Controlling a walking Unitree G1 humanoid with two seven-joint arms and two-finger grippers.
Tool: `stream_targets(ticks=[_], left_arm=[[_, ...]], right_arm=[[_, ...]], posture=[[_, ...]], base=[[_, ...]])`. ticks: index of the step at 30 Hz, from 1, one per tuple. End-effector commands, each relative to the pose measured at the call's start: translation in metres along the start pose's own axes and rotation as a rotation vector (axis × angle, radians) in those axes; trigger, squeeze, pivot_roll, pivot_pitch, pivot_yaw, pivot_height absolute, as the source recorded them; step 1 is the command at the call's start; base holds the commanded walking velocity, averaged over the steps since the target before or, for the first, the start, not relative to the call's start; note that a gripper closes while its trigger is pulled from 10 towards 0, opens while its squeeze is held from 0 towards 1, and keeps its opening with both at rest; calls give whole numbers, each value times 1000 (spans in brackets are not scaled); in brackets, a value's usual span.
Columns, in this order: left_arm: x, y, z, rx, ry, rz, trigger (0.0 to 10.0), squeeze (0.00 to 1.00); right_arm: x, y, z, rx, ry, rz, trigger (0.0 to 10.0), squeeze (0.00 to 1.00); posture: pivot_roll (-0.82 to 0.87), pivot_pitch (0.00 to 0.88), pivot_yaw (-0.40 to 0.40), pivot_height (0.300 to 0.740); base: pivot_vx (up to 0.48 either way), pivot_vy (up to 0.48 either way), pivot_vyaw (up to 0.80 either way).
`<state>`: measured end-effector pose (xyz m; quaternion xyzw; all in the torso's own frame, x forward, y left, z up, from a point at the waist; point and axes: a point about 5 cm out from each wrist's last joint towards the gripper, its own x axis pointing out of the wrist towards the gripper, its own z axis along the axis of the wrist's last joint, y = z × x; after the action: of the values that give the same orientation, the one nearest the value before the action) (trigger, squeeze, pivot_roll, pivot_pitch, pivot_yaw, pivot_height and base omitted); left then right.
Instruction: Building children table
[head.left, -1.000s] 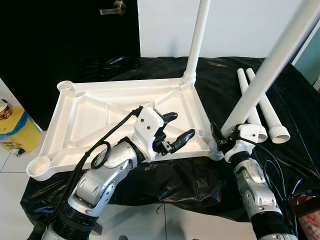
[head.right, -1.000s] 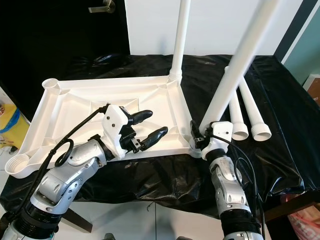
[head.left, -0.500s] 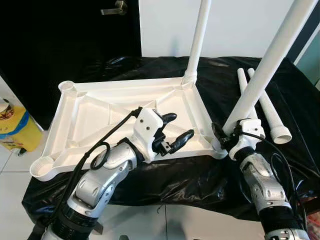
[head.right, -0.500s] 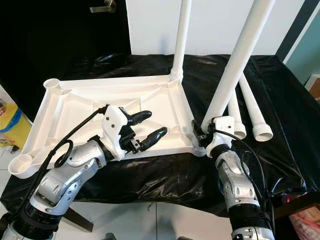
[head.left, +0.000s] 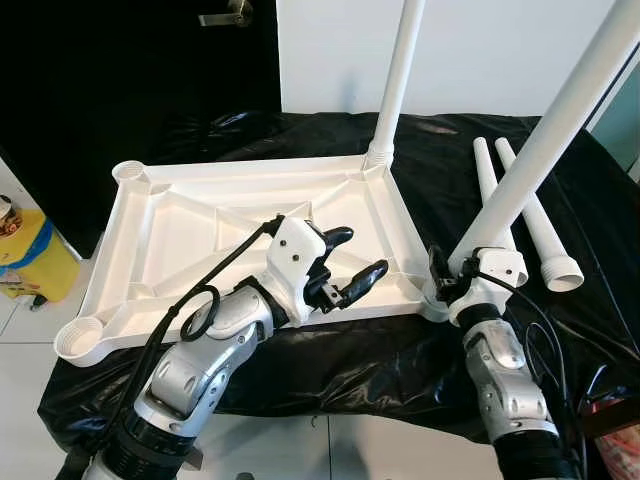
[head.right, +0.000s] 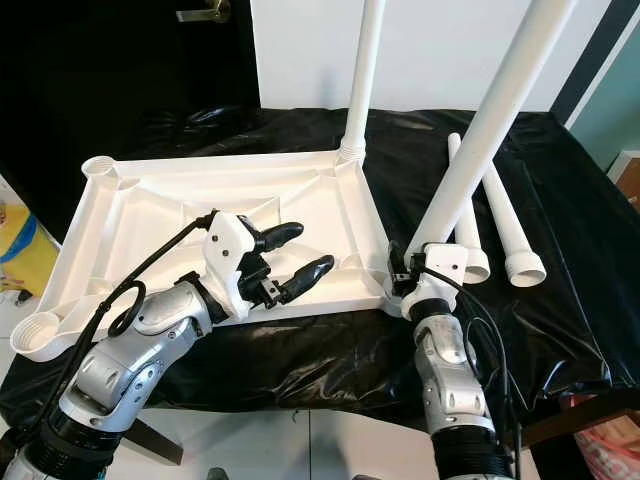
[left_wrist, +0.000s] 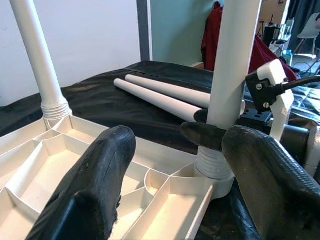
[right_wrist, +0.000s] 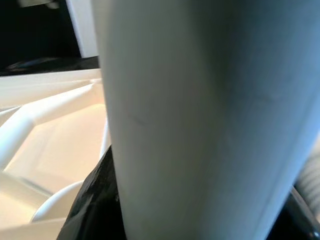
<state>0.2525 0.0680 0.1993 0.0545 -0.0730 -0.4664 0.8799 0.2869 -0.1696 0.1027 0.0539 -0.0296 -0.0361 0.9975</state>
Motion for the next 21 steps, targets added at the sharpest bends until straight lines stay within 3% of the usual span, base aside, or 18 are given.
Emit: stream_targets(ticks=[1,13,21], left_arm=[[1,-7,2,-1,-2,-100,10000,0],[1,-6,2,-1,-1,-99,10000,0],[1,-6,3,0,-3,-97,10000,0]], right_arm=[[-17,-21,-38,-13,201,-128,10000,0],[-16,-27,-19,-58,82,-358,10000,0],[-17,-26,-15,-73,56,-380,10000,0]], posture=[[9,84,-23,740],[14,87,-26,740],[16,83,-28,740]], base=[[0,0,0],[0,0,0],[0,0,0]])
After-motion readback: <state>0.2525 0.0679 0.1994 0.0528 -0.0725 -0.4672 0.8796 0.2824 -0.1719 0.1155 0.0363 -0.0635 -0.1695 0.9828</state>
